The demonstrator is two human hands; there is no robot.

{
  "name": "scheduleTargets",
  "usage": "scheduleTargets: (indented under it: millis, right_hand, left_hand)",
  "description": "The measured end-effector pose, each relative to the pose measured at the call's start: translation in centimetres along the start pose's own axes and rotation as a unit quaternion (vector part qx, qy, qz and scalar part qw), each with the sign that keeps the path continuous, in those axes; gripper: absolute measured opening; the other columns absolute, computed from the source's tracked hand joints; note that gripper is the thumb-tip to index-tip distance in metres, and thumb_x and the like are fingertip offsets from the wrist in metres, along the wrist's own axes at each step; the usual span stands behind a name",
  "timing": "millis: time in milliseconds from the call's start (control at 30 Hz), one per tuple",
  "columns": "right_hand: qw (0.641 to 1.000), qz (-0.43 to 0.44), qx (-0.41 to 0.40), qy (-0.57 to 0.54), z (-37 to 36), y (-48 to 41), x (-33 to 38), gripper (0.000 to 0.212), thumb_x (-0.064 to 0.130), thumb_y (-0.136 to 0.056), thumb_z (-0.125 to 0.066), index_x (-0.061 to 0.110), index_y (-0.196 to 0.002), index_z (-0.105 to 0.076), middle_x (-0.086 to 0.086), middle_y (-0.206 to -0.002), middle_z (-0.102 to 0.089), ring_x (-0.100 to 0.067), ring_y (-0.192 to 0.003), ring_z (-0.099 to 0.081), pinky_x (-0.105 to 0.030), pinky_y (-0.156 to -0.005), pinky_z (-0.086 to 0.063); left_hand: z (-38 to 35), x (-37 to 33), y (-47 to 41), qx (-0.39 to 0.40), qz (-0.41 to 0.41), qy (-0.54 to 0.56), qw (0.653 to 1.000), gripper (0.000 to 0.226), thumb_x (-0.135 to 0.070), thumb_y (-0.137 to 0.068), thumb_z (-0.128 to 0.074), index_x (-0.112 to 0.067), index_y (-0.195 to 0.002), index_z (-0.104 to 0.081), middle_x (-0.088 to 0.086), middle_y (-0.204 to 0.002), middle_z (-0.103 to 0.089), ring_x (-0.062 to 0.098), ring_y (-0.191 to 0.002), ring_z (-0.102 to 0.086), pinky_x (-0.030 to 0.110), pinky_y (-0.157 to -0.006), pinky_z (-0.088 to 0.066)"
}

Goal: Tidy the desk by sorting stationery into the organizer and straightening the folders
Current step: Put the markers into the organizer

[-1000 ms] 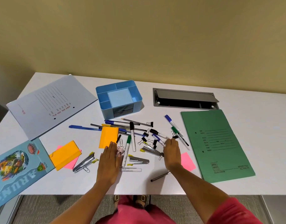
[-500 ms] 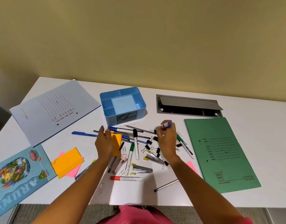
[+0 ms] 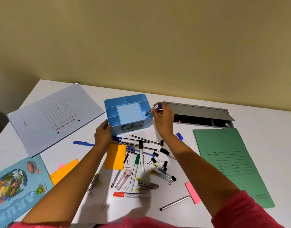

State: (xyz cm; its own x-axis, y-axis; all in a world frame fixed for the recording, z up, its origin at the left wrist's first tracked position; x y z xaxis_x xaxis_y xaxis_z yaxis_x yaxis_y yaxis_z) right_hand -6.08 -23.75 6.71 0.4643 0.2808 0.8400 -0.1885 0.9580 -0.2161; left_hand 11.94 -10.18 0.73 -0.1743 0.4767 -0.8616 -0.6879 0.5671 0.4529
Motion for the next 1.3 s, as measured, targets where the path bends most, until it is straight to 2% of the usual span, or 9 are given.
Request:
scheduleTargets:
  millis: [133,533,700,800,867,1000,1133,1200,1300]
  right_hand:
    - [0.997,-0.011,0.042,0.062,-1.3,-0.9,-1.2,0.015,0.014,-0.092,-0.059,0.003,-0.1,-0.064,-0.015,-0.099,-0.06,-0.026,-0.087,-0.062,-0.035,-0.077,-0.055]
    - [0.992,-0.004,0.076,0.101,-1.8,-0.7,-2.9,0.019,0.013,-0.092,-0.061,0.009,-0.11,-0.059,-0.01,-0.109,-0.053,-0.021,-0.089,-0.057,-0.029,-0.077,-0.052]
    - [0.991,0.011,0.06,0.116,-1.4,-0.8,-3.0,0.028,0.017,-0.091,-0.062,0.008,-0.117,-0.055,-0.011,-0.119,-0.052,-0.022,-0.104,-0.055,-0.03,-0.084,-0.053]
    - [0.997,0.0,0.011,0.078,-1.0,-0.8,-2.7,0.034,0.024,-0.094,-0.057,0.01,-0.124,-0.05,-0.009,-0.124,-0.047,-0.018,-0.113,-0.052,-0.027,-0.094,-0.048]
    - [0.997,-0.024,-0.05,0.057,-0.5,-0.3,-2.8,0.029,0.025,-0.098,-0.05,0.01,-0.123,-0.05,-0.008,-0.12,-0.048,-0.014,-0.106,-0.052,-0.025,-0.091,-0.048]
    - [0.986,0.042,-0.129,0.099,0.5,2.4,-4.1,0.015,-0.003,-0.092,-0.05,-0.008,-0.104,-0.058,-0.02,-0.097,-0.06,-0.02,-0.086,-0.057,-0.03,-0.075,-0.051]
    - [0.991,-0.05,0.0,0.124,0.2,5.7,-6.5,0.012,-0.004,-0.09,-0.049,0.0,-0.094,-0.06,-0.016,-0.091,-0.062,-0.028,-0.086,-0.06,-0.03,-0.073,-0.048]
    - [0.981,-0.086,0.096,0.145,-0.9,7.5,-7.3,0.005,0.007,-0.092,-0.052,0.006,-0.092,-0.057,-0.01,-0.088,-0.061,-0.022,-0.084,-0.058,-0.023,-0.07,-0.041]
    - [0.964,-0.118,0.173,0.164,-2.8,9.6,-7.3,0.024,0.03,-0.09,-0.061,0.007,-0.093,-0.056,-0.007,-0.088,-0.058,-0.015,-0.082,-0.05,-0.019,-0.068,-0.033]
  left_hand:
    - [0.4,-0.4,-1.1,0.027,0.019,0.025,0.999,0.045,-0.01,-0.099,-0.042,-0.02,-0.143,-0.04,0.013,-0.137,-0.053,0.031,-0.114,-0.054,0.043,-0.086,-0.052]
    - [0.2,-0.8,-1.9,0.051,0.031,0.028,0.998,0.048,-0.015,-0.1,-0.043,-0.024,-0.146,-0.035,0.014,-0.14,-0.049,0.036,-0.121,-0.052,0.05,-0.097,-0.049]
    - [0.3,-0.7,-2.0,0.053,0.035,0.031,0.998,0.048,-0.015,-0.1,-0.043,-0.025,-0.146,-0.035,0.013,-0.143,-0.047,0.036,-0.124,-0.05,0.052,-0.098,-0.048]
    - [0.3,-0.7,-1.9,0.049,0.035,0.031,0.998,0.048,-0.015,-0.1,-0.043,-0.025,-0.146,-0.035,0.012,-0.144,-0.046,0.036,-0.124,-0.05,0.051,-0.097,-0.049]
    - [0.2,-0.7,-1.8,0.047,0.03,0.027,0.998,0.047,-0.015,-0.1,-0.042,-0.027,-0.146,-0.035,0.012,-0.144,-0.046,0.035,-0.124,-0.05,0.051,-0.096,-0.05]
    - [0.2,-0.6,-1.7,0.045,0.031,0.033,0.998,0.046,-0.017,-0.101,-0.041,-0.028,-0.145,-0.036,0.01,-0.144,-0.046,0.034,-0.125,-0.05,0.05,-0.096,-0.05]
    - [0.1,-0.6,-1.6,0.037,0.031,0.029,0.998,0.046,-0.017,-0.101,-0.042,-0.028,-0.145,-0.036,0.009,-0.146,-0.045,0.034,-0.125,-0.05,0.05,-0.095,-0.051]
    - [0.1,-0.6,-1.5,0.034,0.031,0.028,0.999,0.046,-0.018,-0.101,-0.042,-0.028,-0.145,-0.036,0.009,-0.145,-0.045,0.034,-0.125,-0.05,0.049,-0.094,-0.052]
    - [0.0,-0.7,-1.4,0.028,0.029,0.019,0.999,0.046,-0.018,-0.101,-0.042,-0.028,-0.145,-0.036,0.009,-0.145,-0.046,0.034,-0.124,-0.05,0.046,-0.092,-0.052]
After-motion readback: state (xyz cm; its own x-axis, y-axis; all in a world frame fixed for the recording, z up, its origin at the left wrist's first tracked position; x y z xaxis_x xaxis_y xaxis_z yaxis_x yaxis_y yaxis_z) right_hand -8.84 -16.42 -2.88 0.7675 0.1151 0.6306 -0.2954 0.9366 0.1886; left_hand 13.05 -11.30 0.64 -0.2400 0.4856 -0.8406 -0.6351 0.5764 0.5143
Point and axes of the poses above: each hand's wrist, its own y-axis away from the middle knuckle, its own z-axis out of the back of the hand, x = y × z, the point moved 2 cm from there along -y, towards the middle knuckle
